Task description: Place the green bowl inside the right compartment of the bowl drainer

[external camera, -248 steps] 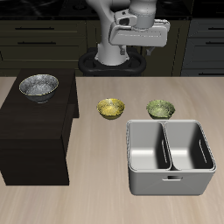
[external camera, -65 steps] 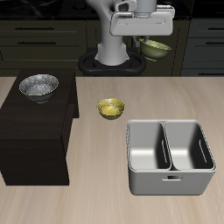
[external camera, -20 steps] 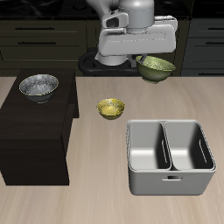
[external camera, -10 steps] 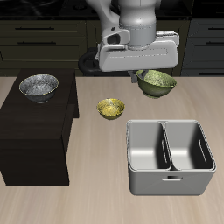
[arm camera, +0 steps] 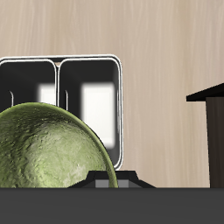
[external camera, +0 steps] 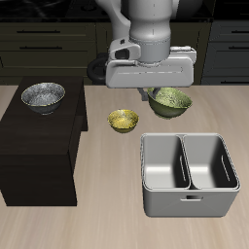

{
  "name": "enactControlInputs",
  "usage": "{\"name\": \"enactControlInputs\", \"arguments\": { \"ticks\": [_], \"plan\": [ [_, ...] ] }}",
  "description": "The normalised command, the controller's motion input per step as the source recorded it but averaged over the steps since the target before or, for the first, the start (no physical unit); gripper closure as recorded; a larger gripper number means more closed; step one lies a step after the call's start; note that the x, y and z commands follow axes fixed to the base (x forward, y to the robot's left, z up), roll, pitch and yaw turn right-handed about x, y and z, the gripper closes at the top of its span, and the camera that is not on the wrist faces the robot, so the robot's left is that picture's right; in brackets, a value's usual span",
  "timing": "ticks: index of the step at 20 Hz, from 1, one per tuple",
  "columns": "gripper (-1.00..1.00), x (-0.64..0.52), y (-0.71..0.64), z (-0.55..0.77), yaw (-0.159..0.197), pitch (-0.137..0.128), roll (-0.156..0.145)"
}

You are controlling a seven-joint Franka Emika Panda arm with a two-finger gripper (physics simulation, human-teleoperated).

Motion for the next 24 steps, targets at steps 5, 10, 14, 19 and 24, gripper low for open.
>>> {"name": "enactControlInputs", "arguments": {
  "ticks": [5, 10, 14, 19, 24],
  "plan": [
    [1.00, 0.03, 0.01, -0.12, 0.020, 0.008, -0.002],
    [1.00, 0.05, 0.07, -0.13, -0.008, 0.021, 0.009],
    [1.00, 0.03, 0.04, -0.19, -0.007, 0.026, 0.017],
    [1.00, 0.05, -0.09, -0.20, 0.000, 0.024, -0.018],
    [1.00, 0.04, -0.02, -0.29, 0.004, 0.033, -0.010]
  ]
}}
